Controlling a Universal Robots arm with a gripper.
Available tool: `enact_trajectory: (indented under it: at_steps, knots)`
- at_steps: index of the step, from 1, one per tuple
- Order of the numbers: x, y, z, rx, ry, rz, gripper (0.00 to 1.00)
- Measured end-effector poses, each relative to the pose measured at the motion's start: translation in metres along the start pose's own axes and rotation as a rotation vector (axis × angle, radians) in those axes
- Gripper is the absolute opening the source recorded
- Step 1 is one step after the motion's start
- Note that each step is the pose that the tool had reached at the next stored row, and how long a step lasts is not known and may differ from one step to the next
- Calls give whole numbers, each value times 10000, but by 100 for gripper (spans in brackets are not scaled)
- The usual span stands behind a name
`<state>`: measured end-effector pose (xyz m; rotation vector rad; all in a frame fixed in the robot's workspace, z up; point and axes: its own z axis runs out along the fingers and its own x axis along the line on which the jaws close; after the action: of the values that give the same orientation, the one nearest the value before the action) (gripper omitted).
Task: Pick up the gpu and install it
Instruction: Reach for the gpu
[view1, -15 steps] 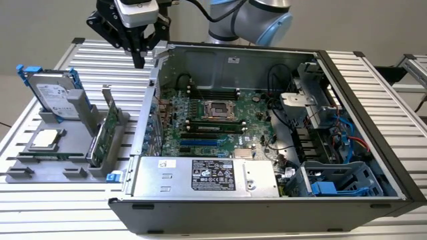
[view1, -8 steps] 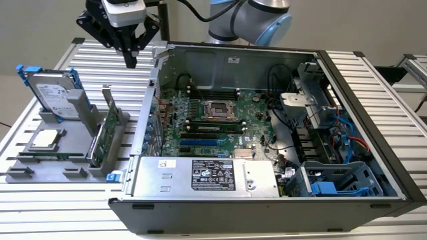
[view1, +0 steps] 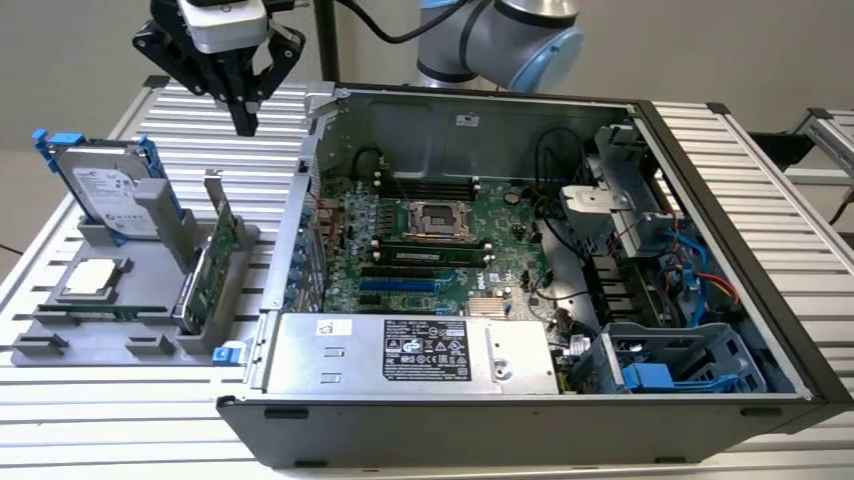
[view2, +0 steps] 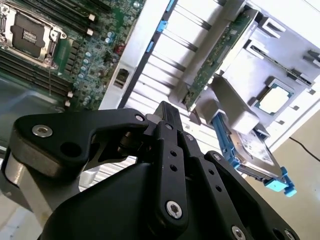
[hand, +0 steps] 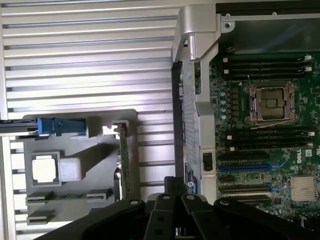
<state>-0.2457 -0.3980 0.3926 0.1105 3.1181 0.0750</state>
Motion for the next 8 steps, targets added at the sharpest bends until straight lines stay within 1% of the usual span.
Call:
enact_trajectory:
  at_steps: [8]
  knots:
    - [127, -9, -2, -1, -1, 0, 0]
